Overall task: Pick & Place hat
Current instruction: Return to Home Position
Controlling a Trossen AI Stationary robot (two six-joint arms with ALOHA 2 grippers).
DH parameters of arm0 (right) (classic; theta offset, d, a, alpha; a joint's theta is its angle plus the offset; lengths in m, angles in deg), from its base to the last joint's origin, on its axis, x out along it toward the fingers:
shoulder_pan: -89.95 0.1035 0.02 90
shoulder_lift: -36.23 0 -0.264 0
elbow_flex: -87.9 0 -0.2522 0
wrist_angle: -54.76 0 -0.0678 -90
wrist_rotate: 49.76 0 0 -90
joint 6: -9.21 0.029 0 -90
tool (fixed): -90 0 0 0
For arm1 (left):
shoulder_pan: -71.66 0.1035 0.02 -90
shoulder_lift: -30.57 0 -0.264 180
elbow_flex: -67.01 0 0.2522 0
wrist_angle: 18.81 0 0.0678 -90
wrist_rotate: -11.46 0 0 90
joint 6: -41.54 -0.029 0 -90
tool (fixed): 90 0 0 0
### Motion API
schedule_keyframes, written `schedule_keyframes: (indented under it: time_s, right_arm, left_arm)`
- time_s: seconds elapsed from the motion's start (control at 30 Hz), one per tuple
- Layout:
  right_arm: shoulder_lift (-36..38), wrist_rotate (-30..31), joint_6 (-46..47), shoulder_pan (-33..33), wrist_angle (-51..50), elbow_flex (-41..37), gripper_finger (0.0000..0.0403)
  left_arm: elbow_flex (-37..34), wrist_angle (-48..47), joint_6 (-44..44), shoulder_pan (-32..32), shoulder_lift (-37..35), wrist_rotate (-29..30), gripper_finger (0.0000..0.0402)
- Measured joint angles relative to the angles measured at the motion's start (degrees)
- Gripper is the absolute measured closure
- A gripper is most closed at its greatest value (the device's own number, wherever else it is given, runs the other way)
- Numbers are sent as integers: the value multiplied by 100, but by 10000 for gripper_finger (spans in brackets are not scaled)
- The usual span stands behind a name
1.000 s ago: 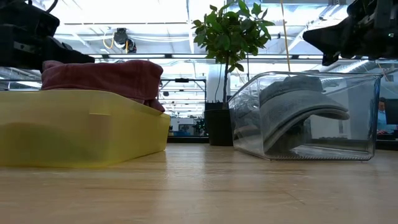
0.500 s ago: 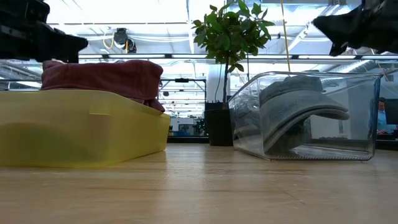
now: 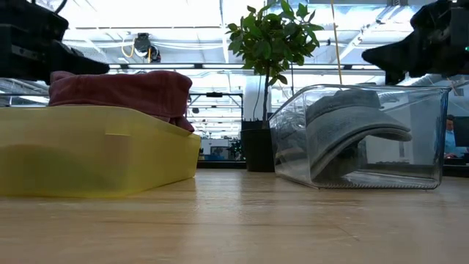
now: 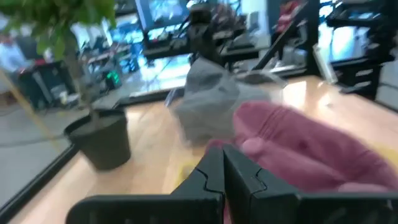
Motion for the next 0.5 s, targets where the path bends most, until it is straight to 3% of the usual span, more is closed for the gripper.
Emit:
schedule_keyframes:
  time_s: [0.27,0.5]
  right_arm:
    - [-234,-160,-326,0,87,0,403]
    - [-269,-160,-352,0,239,0,403]
  left_arm:
    - [-2,0,70,273,638,244,401]
    - [-20,197,-245,358,627,132,400]
